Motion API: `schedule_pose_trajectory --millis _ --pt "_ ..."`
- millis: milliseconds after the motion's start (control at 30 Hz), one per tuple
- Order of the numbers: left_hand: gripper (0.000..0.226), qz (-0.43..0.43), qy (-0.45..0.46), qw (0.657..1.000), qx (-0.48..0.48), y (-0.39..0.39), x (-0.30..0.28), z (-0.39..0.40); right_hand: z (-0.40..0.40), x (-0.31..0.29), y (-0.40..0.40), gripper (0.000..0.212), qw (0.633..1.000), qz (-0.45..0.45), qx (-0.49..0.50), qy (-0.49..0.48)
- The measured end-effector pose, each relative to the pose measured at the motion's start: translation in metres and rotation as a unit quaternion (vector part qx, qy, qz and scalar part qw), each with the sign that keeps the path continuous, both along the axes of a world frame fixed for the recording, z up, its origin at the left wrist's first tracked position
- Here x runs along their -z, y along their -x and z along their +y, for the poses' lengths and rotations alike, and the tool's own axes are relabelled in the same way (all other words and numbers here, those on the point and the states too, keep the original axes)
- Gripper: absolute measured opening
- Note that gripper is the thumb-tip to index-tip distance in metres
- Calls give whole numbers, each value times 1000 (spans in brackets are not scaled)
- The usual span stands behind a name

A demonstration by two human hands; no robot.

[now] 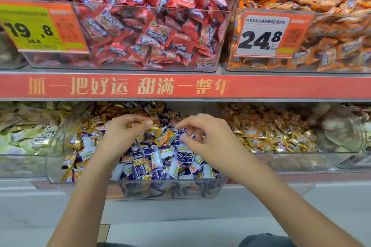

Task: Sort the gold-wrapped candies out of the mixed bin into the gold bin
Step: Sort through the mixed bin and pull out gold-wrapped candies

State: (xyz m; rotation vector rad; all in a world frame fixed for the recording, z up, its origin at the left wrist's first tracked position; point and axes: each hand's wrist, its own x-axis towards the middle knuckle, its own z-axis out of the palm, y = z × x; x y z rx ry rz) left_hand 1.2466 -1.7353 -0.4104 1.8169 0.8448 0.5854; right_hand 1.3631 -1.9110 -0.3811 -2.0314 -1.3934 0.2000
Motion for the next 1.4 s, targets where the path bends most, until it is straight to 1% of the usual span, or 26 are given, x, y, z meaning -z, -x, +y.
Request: schedule_pose_trajectory --millis 100,167,233,300,400,467,500,533,567,600,633,667,700,767,833,900,967,1000,1033,1100,1167,1233,1267,1333,1400 --pt "13 -5 16 1000 -10 3 2 7 45 10 11 59 993 30 -31 113" --pt "11 -33 63 997 -19 4 5 9 65 19 9 68 987 43 -35 150" --pt "13 -52 110 992 -33 4 6 11 74 24 6 59 988 38 -26 146" --pt "17 -57 132 989 -47 5 6 14 74 23 2 42 993 55 4 104" --pt "21 -80 169 981 -59 7 6 20 74 21 -5 39 991 110 59 48" --pt "23 -81 162 981 -67 7 6 19 78 23 -6 29 990 126 63 29" --pt "23 -78 146 984 -73 6 6 17 81 25 -2 25 984 169 60 14" --pt "23 -70 126 987 -77 4 5 14 84 26 3 22 967 250 58 -3" --pt "22 -61 102 990 -78 2 4 11 88 25 11 21 932 356 59 -25" --pt "22 -55 78 993 -76 0 2 8 91 25 17 21 880 468 62 -54" --pt "21 -56 59 994 -70 -2 1 5 93 25 22 19 818 562 68 -95" --pt "19 -65 46 995 -59 -4 -1 1 94 25 24 15 762 628 75 -137" --pt "17 -78 32 996 -43 -5 -1 -1 93 25 25 16 714 675 79 -170" --pt "11 -90 -4 996 -1 -8 -1 -8 91 25 22 32 623 749 68 -214" --pt "15 -101 -6 993 53 -12 2 -13 89 26 18 44 546 795 72 -254" --pt "22 -122 47 986 101 -14 3 -17 89 29 14 46 491 818 87 -286" --pt "28 -155 119 970 142 -12 5 -15 89 31 11 45 450 836 93 -302" --pt "33 -162 141 964 158 -11 6 -12 89 32 10 46 439 841 93 -303" --pt "37 -159 144 961 177 -9 6 -8 88 32 9 46 439 841 95 -302" --pt "41 -143 113 962 203 -7 6 -6 87 33 11 48 447 838 105 -293" --pt "38 -125 77 970 194 -7 4 -8 87 35 13 47 452 840 104 -283" --pt "30 -120 41 978 166 -10 4 -13 86 33 16 46 453 845 105 -264" --pt "25 -123 22 981 151 -12 5 -15 86 32 18 47 459 846 106 -250" --pt "20 -108 -41 985 125 -17 10 -17 87 31 21 46 481 839 113 -227" --pt "24 -52 -144 983 104 -20 13 -17 87 31 23 38 482 841 105 -222"
